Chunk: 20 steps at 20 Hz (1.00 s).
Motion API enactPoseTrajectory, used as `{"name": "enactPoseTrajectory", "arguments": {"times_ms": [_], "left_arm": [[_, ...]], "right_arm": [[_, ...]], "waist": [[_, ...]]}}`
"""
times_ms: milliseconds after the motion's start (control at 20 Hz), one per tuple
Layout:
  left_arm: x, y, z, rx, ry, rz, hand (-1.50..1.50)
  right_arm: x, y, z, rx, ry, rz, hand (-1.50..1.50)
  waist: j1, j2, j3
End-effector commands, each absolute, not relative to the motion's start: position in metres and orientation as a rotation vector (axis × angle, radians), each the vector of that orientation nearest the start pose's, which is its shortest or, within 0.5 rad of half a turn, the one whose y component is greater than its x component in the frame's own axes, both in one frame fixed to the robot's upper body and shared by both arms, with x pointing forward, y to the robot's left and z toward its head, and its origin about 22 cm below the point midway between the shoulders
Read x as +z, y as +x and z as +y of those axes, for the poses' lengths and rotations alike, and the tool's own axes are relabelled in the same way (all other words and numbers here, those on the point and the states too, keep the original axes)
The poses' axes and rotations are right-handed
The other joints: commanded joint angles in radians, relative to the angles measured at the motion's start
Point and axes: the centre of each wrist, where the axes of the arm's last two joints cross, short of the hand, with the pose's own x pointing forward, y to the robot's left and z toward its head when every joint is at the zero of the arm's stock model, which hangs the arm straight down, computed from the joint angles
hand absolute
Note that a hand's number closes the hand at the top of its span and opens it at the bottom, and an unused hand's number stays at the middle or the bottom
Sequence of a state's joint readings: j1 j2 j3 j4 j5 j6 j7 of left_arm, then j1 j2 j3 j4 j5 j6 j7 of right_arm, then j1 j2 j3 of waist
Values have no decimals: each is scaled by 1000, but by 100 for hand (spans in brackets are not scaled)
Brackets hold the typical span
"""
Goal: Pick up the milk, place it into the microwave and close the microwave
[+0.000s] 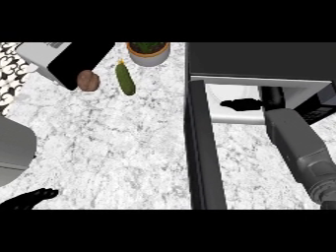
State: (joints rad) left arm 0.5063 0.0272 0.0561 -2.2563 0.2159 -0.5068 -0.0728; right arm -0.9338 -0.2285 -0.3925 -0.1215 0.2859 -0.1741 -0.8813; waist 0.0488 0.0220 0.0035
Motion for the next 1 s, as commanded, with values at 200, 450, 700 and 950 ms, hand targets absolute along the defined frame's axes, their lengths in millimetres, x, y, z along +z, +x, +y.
{"name": "enactPoseTrajectory", "arguments": {"times_ms": [200,450,700,950], "left_arm": [[96,126,240,-256,-352,-1847,150],[90,140,227,-278,-370,-1812,150],[90,141,213,-298,-418,-1780,150],[84,148,183,-413,-404,-1780,150]], "right_arm": [[-59,372,-279,165,-24,-1881,-150],[-91,346,-267,137,60,-1863,-150],[-101,325,-296,160,45,-1837,-150],[-126,288,-304,100,17,-1843,-150]], "waist": [[-45,-19,-2],[-60,-25,-4],[-76,-33,-5],[-81,-35,-5]]}}
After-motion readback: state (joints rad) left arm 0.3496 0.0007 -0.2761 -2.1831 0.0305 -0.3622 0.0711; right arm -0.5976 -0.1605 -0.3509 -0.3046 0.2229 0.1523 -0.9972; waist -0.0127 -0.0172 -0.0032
